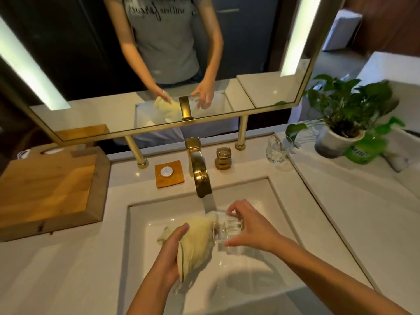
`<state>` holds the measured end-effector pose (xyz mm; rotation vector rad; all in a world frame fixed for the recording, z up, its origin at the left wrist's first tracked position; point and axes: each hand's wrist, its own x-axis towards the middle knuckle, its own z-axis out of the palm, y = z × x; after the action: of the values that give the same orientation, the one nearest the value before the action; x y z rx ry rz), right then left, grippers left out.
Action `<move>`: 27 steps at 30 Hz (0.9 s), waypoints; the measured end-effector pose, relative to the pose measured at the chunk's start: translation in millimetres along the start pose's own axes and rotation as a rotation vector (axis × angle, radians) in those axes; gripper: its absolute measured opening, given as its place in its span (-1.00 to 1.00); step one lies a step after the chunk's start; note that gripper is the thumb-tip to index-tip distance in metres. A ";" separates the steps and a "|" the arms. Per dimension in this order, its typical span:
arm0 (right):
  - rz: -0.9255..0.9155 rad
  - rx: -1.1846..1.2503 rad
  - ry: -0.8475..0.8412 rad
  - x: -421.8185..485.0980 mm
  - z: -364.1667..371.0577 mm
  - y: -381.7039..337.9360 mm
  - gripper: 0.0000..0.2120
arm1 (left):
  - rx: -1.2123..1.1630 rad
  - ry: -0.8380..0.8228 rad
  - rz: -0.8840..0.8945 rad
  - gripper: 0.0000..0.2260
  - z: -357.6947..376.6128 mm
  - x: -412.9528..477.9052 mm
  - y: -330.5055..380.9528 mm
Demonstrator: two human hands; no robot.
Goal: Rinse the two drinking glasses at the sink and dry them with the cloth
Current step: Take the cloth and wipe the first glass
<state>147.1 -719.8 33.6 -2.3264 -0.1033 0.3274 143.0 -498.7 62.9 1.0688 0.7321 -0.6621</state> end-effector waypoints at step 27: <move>0.051 0.594 -0.434 9.2 -12.8 -69.7 -0.40 | 1.103 -0.412 0.755 -0.41 -7.8 -36.1 9.9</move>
<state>161.1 -678.2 90.0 -1.6460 -0.1367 0.7729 127.7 -483.6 94.5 1.9704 -0.5074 -0.5691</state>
